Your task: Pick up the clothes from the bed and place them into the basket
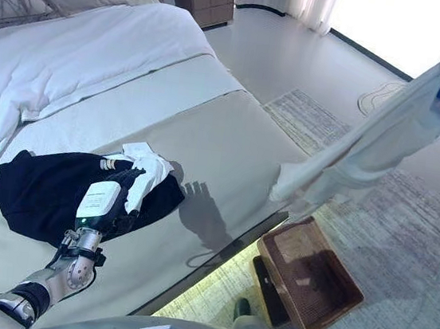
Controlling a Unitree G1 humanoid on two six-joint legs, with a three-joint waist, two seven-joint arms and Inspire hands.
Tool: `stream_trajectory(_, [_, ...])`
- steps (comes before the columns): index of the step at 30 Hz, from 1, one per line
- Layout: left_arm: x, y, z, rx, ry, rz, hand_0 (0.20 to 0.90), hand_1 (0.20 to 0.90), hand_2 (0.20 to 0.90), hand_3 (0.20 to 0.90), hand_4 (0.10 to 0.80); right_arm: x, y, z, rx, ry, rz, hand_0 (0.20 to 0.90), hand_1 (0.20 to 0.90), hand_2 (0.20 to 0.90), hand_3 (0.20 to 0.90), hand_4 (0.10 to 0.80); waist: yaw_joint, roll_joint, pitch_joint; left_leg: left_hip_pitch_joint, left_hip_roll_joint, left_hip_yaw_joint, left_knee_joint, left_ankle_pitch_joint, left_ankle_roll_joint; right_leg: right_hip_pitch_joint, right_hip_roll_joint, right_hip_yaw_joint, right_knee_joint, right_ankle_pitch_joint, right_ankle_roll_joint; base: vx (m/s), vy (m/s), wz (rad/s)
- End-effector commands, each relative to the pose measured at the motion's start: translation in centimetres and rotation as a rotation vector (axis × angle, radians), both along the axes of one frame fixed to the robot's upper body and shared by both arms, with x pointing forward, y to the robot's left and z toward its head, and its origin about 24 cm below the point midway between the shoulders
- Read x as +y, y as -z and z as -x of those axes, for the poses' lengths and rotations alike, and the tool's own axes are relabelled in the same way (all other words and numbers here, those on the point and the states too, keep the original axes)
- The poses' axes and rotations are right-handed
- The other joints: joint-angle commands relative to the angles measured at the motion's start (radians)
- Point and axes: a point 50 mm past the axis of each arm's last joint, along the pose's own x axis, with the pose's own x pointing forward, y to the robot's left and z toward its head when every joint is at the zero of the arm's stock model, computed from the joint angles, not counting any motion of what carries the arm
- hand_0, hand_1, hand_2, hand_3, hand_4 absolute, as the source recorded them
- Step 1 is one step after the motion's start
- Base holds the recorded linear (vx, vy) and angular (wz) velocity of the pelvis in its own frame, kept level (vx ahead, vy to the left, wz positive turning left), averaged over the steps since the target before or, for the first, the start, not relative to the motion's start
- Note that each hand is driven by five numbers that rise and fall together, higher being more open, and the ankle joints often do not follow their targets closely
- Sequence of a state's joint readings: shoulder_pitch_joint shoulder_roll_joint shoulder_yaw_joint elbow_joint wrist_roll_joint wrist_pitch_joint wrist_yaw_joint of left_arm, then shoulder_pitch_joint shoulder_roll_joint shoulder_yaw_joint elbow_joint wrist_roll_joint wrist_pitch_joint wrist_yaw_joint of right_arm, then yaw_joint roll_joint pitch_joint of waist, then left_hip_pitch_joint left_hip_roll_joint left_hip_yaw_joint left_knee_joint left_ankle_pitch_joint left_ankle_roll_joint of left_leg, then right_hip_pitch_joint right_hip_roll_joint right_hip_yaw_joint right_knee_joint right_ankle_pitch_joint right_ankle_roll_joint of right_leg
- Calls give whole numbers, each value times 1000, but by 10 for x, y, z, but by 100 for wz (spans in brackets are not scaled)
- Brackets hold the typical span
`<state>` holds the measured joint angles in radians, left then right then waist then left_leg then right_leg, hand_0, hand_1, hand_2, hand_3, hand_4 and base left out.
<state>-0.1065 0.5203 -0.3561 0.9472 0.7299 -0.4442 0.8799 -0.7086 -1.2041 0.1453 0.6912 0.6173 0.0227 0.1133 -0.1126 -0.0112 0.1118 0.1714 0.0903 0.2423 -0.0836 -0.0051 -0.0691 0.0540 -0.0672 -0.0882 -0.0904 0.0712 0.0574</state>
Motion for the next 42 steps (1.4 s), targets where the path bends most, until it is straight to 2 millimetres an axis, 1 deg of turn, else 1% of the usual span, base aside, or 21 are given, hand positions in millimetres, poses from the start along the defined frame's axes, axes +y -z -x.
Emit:
stream_trajectory(1, [21,-42,-24,-206,47,-33,900,900,900,900,800,11,-84,25,-431,-53,59,300,300,300,200,100,15,-53,-62,-49,-2,-36,27,-34,3,-16,-15,-9,85,-68,37,-41,-23,-1])
stream_trajectory(3, [20,-42,-23,-194,58,-18,900,900,900,900,800,10,-84,29,-441,-48,64,300,300,300,200,100,8,-50,-60,-49,-2,-35,24,-32,3,-20,-13,-6,89,-68,37,-38,-19,-3])
stream_trajectory(7, [20,-38,-23,-162,28,43,900,900,900,900,800,5,-73,34,-418,-28,79,300,300,300,200,100,-11,-45,-63,-43,-2,-31,12,-29,3,-25,-9,4,91,-67,41,-14,-13,-7])
stream_trajectory(12, [18,-32,-20,-135,27,66,900,900,900,900,800,-3,-65,38,-394,-22,45,300,300,300,200,100,-24,-43,-67,-42,0,-21,9,-29,2,-30,-3,14,90,-64,44,-7,-27,-8])
stream_trajectory(17, [18,-34,-22,-139,25,76,900,900,900,900,800,-7,-45,38,-291,-62,32,300,300,300,200,100,-38,-39,-62,-45,1,-10,11,-27,1,-42,2,23,96,-64,44,-18,-17,-4])
stream_trajectory(22, [16,-34,-23,-132,42,70,900,900,900,900,800,-7,-11,34,-145,-116,9,300,300,300,200,100,-52,-36,-60,-44,4,2,12,-27,1,-47,6,29,99,-64,43,3,-1,-2])
stream_trajectory(25, [17,-37,-27,-131,37,68,900,900,900,900,800,-6,20,33,-30,-151,-31,300,300,300,200,100,-62,-34,-56,-42,6,10,13,-28,2,-53,9,35,105,-63,43,0,-11,-9])
stream_trajectory(26, [17,-38,-29,-132,37,67,900,900,900,900,800,-5,25,32,-8,-156,-36,300,300,300,200,100,-63,-34,-55,-43,6,11,14,-28,2,-55,9,36,106,-63,43,-10,-9,-9])
stream_trajectory(30, [17,-42,-34,-143,29,69,900,900,900,900,800,-4,59,32,102,-151,-56,300,300,300,200,100,-70,-32,-46,-46,7,18,17,-28,3,-62,10,40,107,-60,44,-9,-4,-3])
stream_trajectory(32, [16,-42,-35,-148,23,73,900,900,900,900,800,-4,74,33,137,-138,-68,300,300,300,200,100,-74,-29,-44,-45,8,22,15,-29,3,-64,10,42,106,-58,45,0,0,0])
stream_trajectory(33, [16,-42,-35,-149,21,73,900,900,900,900,800,-4,86,35,165,-133,-94,300,300,300,200,100,-77,-28,-44,-43,9,26,14,-29,3,-64,11,43,105,-57,45,0,0,0])
stream_trajectory(38, [14,-44,-38,-140,24,74,900,900,900,900,800,-5,127,44,251,-94,-146,300,300,300,200,100,-84,-23,-38,-39,11,34,13,-30,5,-66,11,47,105,-54,48,3,-3,-1])
stream_trajectory(42, [12,-45,-42,-143,21,87,900,900,900,900,800,-11,152,53,307,-51,-210,300,300,300,200,100,-84,-19,-36,-36,10,38,13,-30,6,-65,10,49,102,-50,50,0,0,0])
